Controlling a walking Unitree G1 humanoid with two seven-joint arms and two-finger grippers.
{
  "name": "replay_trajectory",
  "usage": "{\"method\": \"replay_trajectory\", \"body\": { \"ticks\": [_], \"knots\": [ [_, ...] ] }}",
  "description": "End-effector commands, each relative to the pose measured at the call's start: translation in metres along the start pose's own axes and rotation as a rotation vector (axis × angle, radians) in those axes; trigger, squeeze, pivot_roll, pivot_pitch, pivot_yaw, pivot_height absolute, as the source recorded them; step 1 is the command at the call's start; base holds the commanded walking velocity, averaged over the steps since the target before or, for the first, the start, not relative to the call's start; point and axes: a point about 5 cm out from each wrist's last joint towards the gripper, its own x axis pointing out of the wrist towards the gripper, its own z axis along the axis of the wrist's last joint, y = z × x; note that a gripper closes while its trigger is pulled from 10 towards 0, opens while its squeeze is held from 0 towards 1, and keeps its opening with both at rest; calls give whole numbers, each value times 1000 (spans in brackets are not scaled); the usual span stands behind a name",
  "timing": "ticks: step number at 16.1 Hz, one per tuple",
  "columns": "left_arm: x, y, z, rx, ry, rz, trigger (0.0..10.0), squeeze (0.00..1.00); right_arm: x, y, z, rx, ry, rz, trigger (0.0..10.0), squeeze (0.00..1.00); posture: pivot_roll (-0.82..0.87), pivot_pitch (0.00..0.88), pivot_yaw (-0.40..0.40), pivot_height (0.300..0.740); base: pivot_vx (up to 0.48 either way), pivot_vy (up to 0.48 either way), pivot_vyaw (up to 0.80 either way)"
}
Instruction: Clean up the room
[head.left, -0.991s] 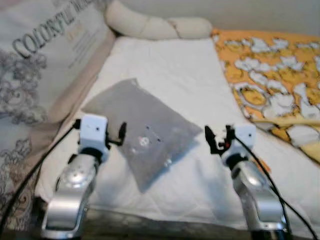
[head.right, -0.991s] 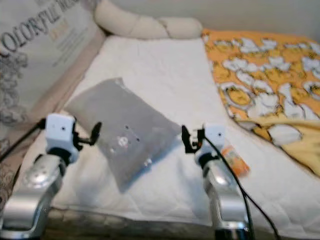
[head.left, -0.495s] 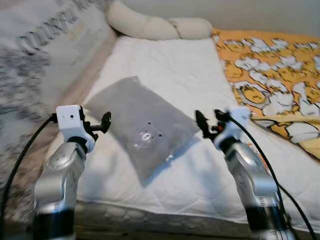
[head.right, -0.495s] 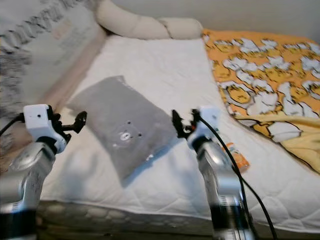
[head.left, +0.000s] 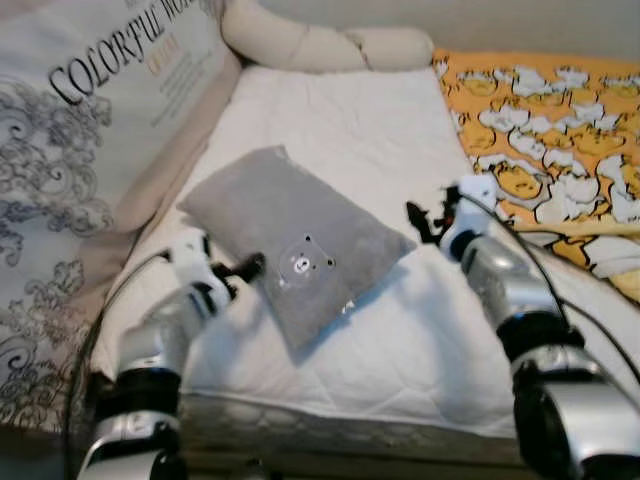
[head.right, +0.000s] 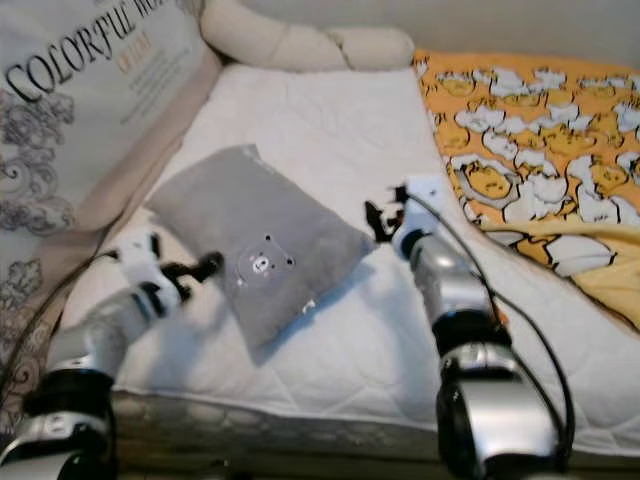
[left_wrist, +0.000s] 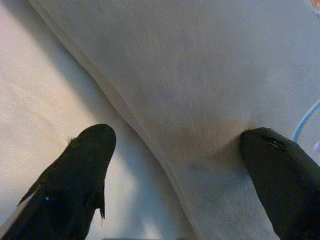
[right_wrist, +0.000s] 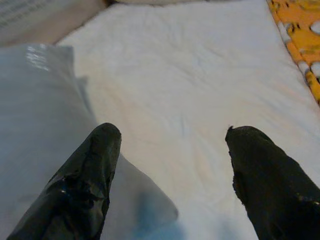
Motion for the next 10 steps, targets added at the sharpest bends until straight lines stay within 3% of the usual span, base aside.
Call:
{"method": "replay_trajectory", "body": {
  "ticks": [1, 3, 4, 7, 10],
  "knots": [
    [6, -3, -8, -67, 26, -27, 10000, 0, -1, -7, -8, 39, 37, -6, 10000, 0, 40, 0, 20, 740, 0, 0, 0],
    [16, -10, -33, -250, 72, -47, 10000, 0, -5, -16, -26, 133, 103, 3, 10000, 0, 40, 0, 18, 740, 0, 0, 0],
    [18, -12, -38, -281, 77, -46, 10000, 0, -6, -16, -31, 174, 115, 10, 10000, 0, 37, 0, 15, 740, 0, 0, 0],
    [26, -27, -52, -303, 123, -68, 10000, 0, -8, -7, -48, 312, 142, 56, 10000, 0, 27, 0, 21, 740, 0, 0, 0],
    [33, -46, -57, -302, 147, -127, 10000, 0, -9, 15, -62, 448, 155, 181, 10000, 0, 13, 0, 34, 740, 0, 0, 0]
  ]
}}
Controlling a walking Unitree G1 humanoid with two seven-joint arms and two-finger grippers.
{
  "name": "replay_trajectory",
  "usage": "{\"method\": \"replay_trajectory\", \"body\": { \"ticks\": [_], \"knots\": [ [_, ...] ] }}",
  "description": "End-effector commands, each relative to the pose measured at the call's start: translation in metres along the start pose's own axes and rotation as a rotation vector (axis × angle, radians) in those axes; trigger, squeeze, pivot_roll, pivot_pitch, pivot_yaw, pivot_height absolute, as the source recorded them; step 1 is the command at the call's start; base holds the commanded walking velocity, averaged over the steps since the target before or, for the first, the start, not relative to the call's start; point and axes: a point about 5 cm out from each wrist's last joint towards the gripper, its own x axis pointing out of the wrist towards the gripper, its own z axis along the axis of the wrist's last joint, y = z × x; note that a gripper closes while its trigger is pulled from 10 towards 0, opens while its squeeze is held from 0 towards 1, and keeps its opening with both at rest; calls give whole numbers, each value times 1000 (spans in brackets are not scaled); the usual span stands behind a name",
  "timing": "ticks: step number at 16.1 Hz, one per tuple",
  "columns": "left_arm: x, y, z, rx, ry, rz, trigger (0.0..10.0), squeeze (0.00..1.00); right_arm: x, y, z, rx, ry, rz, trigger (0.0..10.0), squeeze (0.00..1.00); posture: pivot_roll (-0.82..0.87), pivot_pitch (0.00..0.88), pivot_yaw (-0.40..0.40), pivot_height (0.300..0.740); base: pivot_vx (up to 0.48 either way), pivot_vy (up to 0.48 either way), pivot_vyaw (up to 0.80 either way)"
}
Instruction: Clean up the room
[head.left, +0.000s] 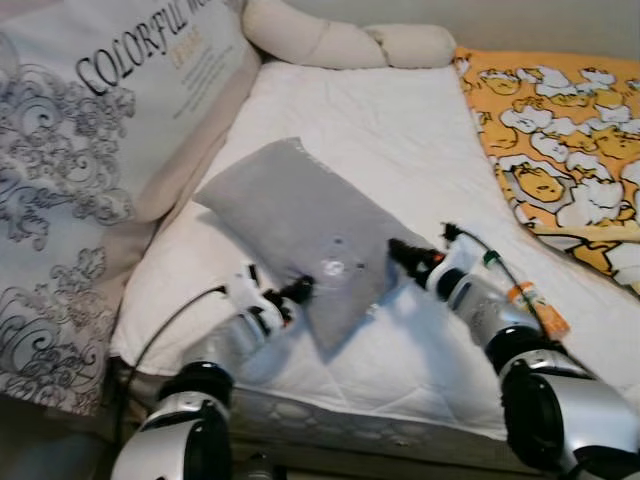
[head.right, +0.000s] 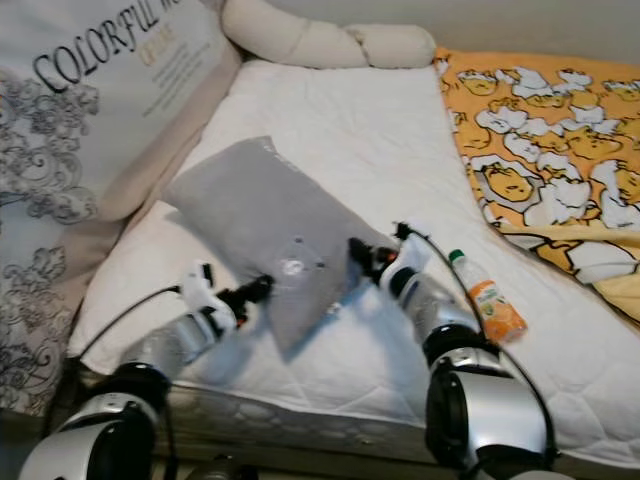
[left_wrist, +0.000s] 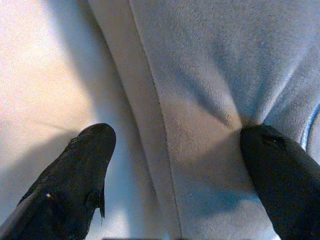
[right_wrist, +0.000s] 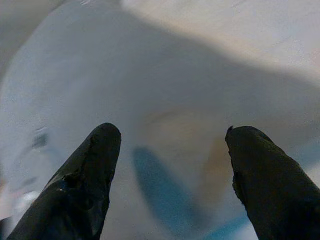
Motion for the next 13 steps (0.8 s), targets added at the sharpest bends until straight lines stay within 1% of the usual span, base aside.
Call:
{"method": "replay_trajectory", "body": {
  "ticks": [1, 2, 3, 4, 5, 6, 7, 8, 9, 10, 11, 12, 13],
  "knots": [
    [2, -5, 0, -3, 3, -19, 10000, 0, -1, -1, -4, 38, 4, 24, 10000, 0, 12, 0, 34, 740, 0, 0, 0],
    [5, -9, 1, -45, -13, -48, 10000, 0, -1, 5, -15, 52, 52, 103, 3412, 0, 10, 0, 33, 740, 0, 0, 0],
    [6, -11, 1, -46, -11, -53, 10000, 0, -1, 6, -19, 58, 69, 126, 2118, 0, 10, 0, 33, 740, 0, 0, 0],
    [7, -11, -4, -2, 24, -43, 10000, 0, -2, 7, -22, 63, 86, 140, 431, 0, 7, 0, 33, 740, 0, 0, 0],
    [8, -12, -8, 41, 41, -33, 10000, 0, -3, 7, -25, 64, 102, 151, 0, 0, 0, 0, 33, 740, 0, 0, 0],
    [9, -13, -10, 65, 43, -27, 10000, 0, -3, 7, -26, 64, 105, 157, 0, 0, -3, 0, 31, 740, 0, 0, 0],
    [10, -15, -11, 67, 38, -33, 10000, 0, -3, 7, -24, 74, 92, 158, 0, 0, -8, 0, 32, 740, 0, 0, 0],
    [11, -16, -10, 49, 24, -22, 4627, 0, -3, 7, -17, 89, 60, 168, 10000, 0, -17, 0, 31, 740, 0, 0, 0],
    [12, -16, -9, 42, 18, -17, 3882, 0, -3, 7, -13, 87, 45, 175, 10000, 0, -19, 0, 31, 740, 0, 0, 0],
    [13, -19, -8, 37, 9, -22, 941, 0, -4, 7, 0, 78, 4, 222, 10000, 0, -34, 0, 26, 740, 0, 0, 0],
    [14, -21, -7, 48, 6, -20, 8706, 0, -8, 6, 9, 44, -21, 258, 10000, 0, -41, 0, 23, 740, 0, 0, 0],
    [14, -21, -7, 60, 4, -17, 10000, 0, -12, 5, 15, 14, -29, 285, 10000, 0, -51, 0, 19, 740, 0, 0, 0],
    [15, -23, -6, 74, -2, -31, 10000, 0, -20, 3, 21, -51, -24, 338, 10000, 0, -64, 0, 15, 740, 0, 0, 0]
  ]
}}
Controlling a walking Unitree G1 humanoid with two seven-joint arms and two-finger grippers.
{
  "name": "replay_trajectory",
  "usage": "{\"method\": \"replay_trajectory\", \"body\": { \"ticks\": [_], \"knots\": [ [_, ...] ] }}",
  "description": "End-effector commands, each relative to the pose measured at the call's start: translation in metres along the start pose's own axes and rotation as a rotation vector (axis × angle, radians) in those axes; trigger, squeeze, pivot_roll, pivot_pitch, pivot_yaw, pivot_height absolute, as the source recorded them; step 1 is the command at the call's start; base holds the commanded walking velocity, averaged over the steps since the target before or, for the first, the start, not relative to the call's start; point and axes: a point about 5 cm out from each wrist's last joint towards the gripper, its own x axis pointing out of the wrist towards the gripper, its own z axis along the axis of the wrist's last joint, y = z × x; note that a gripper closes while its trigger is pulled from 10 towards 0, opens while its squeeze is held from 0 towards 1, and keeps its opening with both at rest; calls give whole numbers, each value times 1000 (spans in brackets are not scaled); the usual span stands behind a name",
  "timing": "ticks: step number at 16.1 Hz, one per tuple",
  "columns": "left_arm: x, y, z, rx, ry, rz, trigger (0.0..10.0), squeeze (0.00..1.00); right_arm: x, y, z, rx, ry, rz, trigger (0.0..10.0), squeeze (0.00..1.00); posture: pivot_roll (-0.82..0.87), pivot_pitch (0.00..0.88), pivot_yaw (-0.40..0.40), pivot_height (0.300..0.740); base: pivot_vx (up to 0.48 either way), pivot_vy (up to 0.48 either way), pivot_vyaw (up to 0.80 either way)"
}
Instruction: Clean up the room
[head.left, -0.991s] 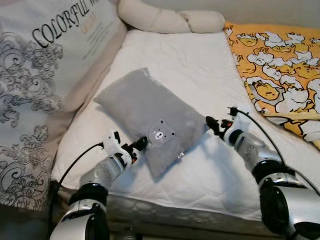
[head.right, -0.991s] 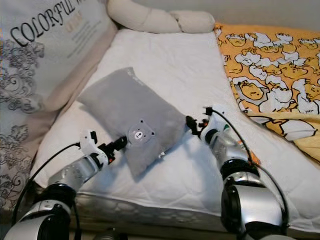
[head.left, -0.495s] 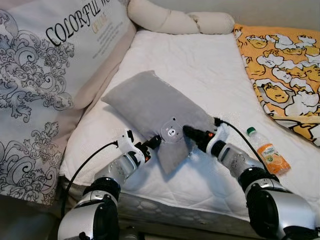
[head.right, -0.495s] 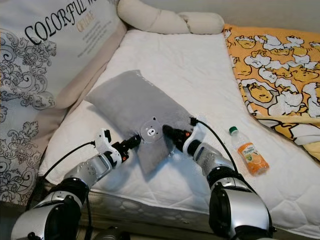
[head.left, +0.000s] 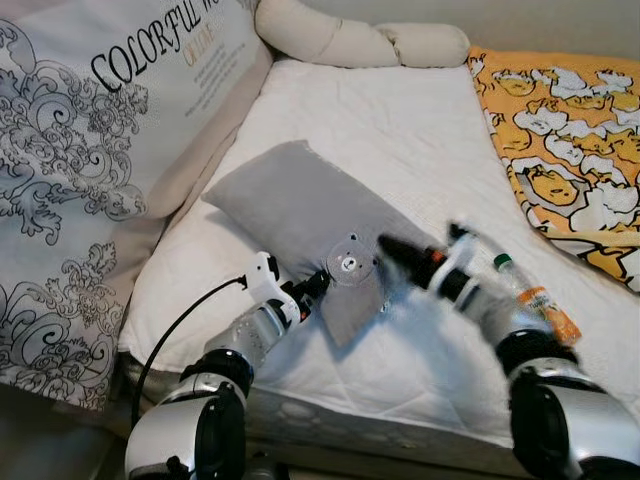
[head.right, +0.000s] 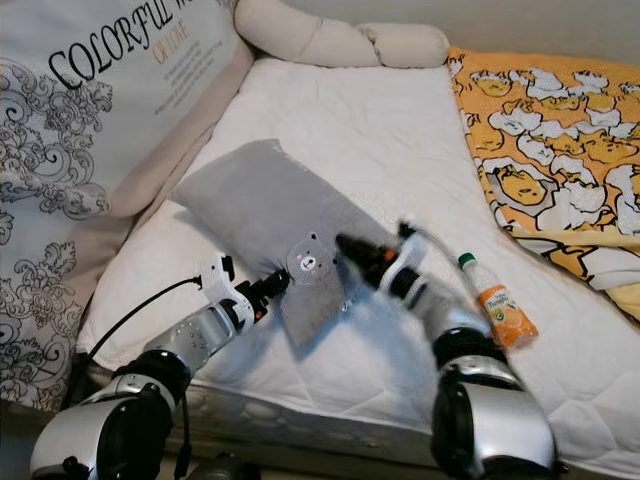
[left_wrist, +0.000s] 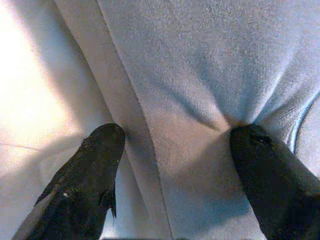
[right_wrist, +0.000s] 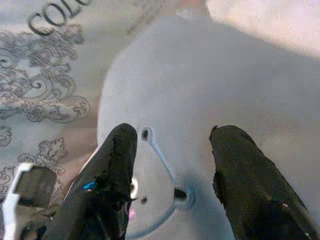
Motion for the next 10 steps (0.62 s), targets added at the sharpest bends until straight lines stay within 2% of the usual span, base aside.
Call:
{"method": "replay_trajectory", "body": {
  "ticks": [1, 2, 3, 4, 6, 7, 10],
  "knots": [
    [3, -6, 0, 31, 7, -24, 10000, 0, -7, 3, 3, -44, 36, 63, 10000, 0, -79, 0, 15, 740, 0, 0, 0],
    [3, -8, 2, 61, -3, -31, 10000, 1000, -19, 7, 3, -119, 90, 117, 10000, 0, -91, 0, 14, 740, 0, 0, 0],
    [4, -9, 2, 84, 4, -41, 10000, 1000, -36, 14, 4, -200, 164, 182, 10000, 0, -109, 0, 11, 740, 0, 0, 0],
    [4, -9, 1, 91, 10, -41, 10000, 1000, -42, 17, 4, -226, 192, 205, 10000, 0, -115, 0, 12, 740, 0, 0, 0],
    [5, -10, 1, 102, 18, -19, 10000, 1000, -66, 31, 8, -339, 306, 280, 10000, 0, -153, 0, 25, 740, 0, 0, 0],
    [6, -13, 1, 70, 6, -21, 10000, 0, -74, 37, 9, -363, 337, 299, 10000, 0, -177, 0, 37, 740, 0, 0, 0],
    [10, -28, 6, -8, -58, -127, 10000, 0, -85, 46, 6, -381, 385, 311, 10000, 0, -217, 0, 49, 740, 0, 0, 0]
  ]
}}
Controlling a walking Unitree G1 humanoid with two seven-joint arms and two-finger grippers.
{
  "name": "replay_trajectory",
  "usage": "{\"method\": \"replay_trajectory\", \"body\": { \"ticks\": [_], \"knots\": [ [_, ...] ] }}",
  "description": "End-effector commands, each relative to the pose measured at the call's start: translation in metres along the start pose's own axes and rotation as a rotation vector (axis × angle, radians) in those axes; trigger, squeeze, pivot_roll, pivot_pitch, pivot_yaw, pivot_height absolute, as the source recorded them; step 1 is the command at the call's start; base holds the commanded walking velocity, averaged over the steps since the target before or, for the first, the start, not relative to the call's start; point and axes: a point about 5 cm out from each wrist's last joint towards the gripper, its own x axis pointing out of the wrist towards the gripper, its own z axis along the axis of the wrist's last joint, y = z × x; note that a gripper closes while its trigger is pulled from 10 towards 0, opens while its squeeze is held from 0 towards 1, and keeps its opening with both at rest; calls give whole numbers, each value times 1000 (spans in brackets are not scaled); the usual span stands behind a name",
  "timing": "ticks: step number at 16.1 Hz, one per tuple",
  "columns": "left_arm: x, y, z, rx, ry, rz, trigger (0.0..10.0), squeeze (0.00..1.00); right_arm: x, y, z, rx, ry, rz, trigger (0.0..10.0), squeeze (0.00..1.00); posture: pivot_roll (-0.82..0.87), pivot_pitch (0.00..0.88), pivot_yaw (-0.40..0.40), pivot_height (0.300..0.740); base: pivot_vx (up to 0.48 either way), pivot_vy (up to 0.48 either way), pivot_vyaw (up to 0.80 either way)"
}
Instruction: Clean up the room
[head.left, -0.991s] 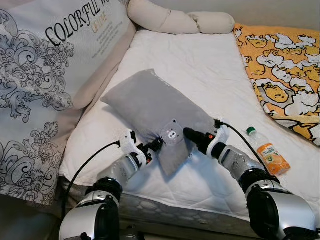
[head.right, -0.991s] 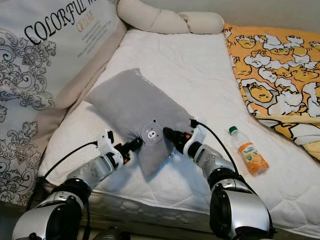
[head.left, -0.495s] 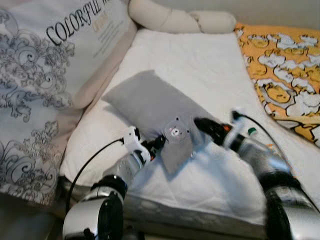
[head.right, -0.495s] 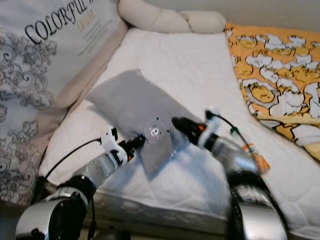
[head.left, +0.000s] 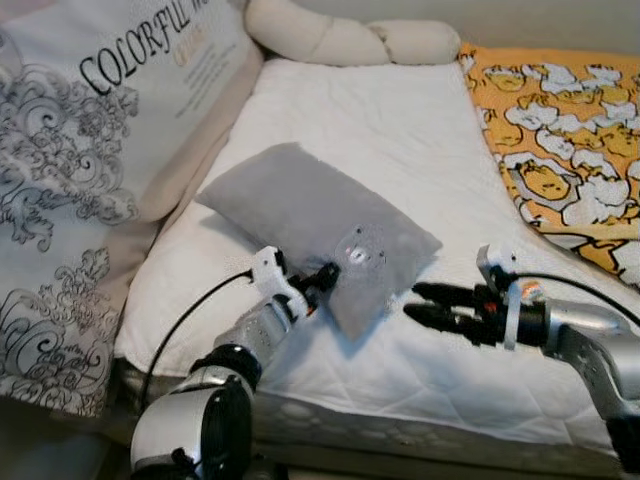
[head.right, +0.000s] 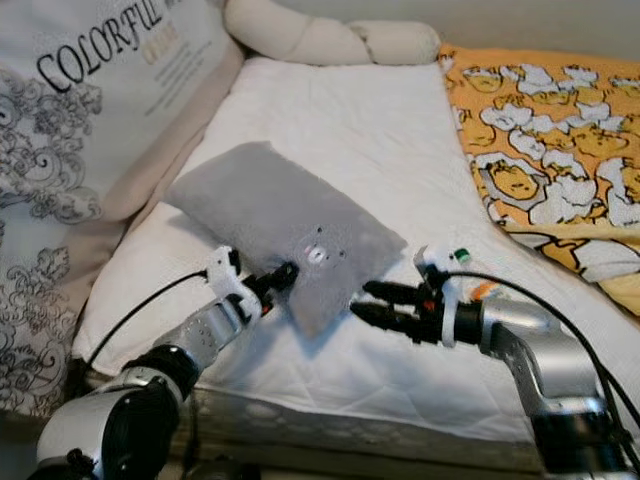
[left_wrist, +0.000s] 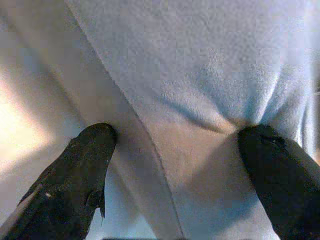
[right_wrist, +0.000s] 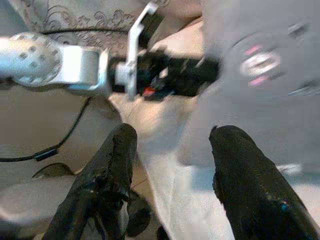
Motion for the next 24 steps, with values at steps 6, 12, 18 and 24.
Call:
{"method": "replay_trajectory", "body": {
  "ticks": [6, 12, 18, 24],
  "knots": [
    [5, -16, 6, -87, -57, -101, 10000, 0, -17, 15, 0, -20, 71, -28, 10000, 0, -262, 0, 52, 740, 0, 0, 0],
    [6, -14, -4, -77, -66, -37, 10000, 0, -22, 30, -7, 5, 93, -42, 10000, 0, -308, 0, 74, 740, 0, 0, 0],
    [6, -10, -4, -91, -80, 32, 0, 0, -24, 34, -9, -11, 123, -61, 10000, 0, -323, 0, 84, 740, 0, 0, 0],
    [6, -8, 0, -116, -103, 44, 0, 0, -24, 33, -8, -25, 136, -73, 10000, 0, -326, 0, 91, 740, 0, 0, 0]
  ]
}}
